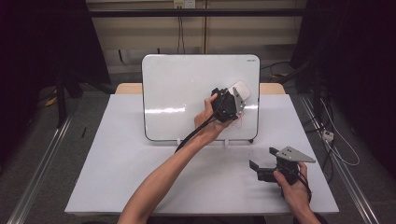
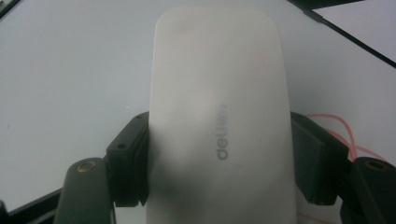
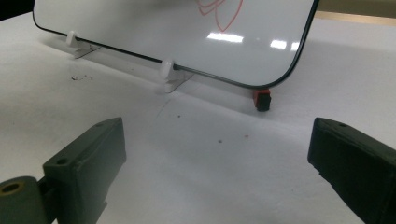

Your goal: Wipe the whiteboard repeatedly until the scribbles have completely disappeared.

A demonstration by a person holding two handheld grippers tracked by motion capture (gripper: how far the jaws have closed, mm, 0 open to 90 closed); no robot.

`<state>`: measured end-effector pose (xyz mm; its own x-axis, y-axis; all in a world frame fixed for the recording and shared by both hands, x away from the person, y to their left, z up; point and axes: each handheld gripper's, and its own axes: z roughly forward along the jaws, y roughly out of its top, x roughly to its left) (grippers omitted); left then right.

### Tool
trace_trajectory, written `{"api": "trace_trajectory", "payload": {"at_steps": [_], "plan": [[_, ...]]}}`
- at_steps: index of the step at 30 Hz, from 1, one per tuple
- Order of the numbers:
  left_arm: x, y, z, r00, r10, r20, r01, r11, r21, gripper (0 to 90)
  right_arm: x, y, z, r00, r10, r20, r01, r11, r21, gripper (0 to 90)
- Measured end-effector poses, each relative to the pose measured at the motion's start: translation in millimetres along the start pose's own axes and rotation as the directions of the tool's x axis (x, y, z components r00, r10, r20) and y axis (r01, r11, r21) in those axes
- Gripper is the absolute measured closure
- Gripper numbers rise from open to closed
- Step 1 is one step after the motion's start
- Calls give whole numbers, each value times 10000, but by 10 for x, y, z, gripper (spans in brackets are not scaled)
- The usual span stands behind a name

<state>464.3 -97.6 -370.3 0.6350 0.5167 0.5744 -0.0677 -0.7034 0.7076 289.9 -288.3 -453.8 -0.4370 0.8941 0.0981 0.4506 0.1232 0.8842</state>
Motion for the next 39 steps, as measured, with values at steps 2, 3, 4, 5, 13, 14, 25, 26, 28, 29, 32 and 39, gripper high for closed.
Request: {"api": "trace_trajectory", "payload": {"at_steps": [2, 3, 4, 5, 13, 14, 25, 26, 28, 29, 32, 39], "plan": [[36, 35, 3, 10000, 35, 12, -35, 10000, 52, 311, -3, 0, -3, 10000, 18, 1, -18, 10000, 3, 40], [56, 55, 6, 10000, -63, -8, 63, 10000, 58, 311, -3, 0, -3, 10000, 15, -2, -15, 10000, 4, 40], [76, 74, 11, 9999, -87, -65, 88, 9999, 100, 310, -4, -1, -1, 10000, 3, -5, -3, 10000, 9, 40], [98, 91, 22, 10000, -91, -40, 91, 9999, 108, 310, -4, 0, 2, 10000, 10, -15, -10, 10000, 9, 41], [328, 269, 111, 9979, -596, -235, 599, 9981, 123, 310, -11, -1, -3, 10000, 34, -23, -34, 10000, -15, 41], [355, 295, 117, 9978, -605, -272, 608, 9981, 117, 310, -12, 0, -4, 10000, 35, -8, -35, 10000, -16, 41], [452, 344, 133, 9925, -1024, -673, 1015, 9947, -154, 311, -23, -8, -19, 10000, 82, -18, -82, 10000, -38, 40], [455, 338, 129, 9934, -965, -618, 957, 9953, -170, 311, -21, -8, -20, 10000, 60, -20, -60, 10000, -47, 40], [443, 306, 123, 9947, -857, -561, 850, 9963, -149, 311, -18, -7, -21, 10000, 45, -22, -45, 10000, -47, 41], [429, 284, 116, 9950, -843, -540, 835, 9964, -159, 311, -18, -7, -22, 10000, 43, -16, -43, 10000, -52, 40], [372, 214, 94, 9958, -800, -443, 793, 9967, -182, 312, -17, -5, -19, 10000, 24, -15, -24, 10000, -50, 40], [275, 97, 40, 9968, -705, -381, 689, 9967, -425, 311, -3, 0, -2, 10000, 18, -26, -18, 10000, 0, 40]]}}
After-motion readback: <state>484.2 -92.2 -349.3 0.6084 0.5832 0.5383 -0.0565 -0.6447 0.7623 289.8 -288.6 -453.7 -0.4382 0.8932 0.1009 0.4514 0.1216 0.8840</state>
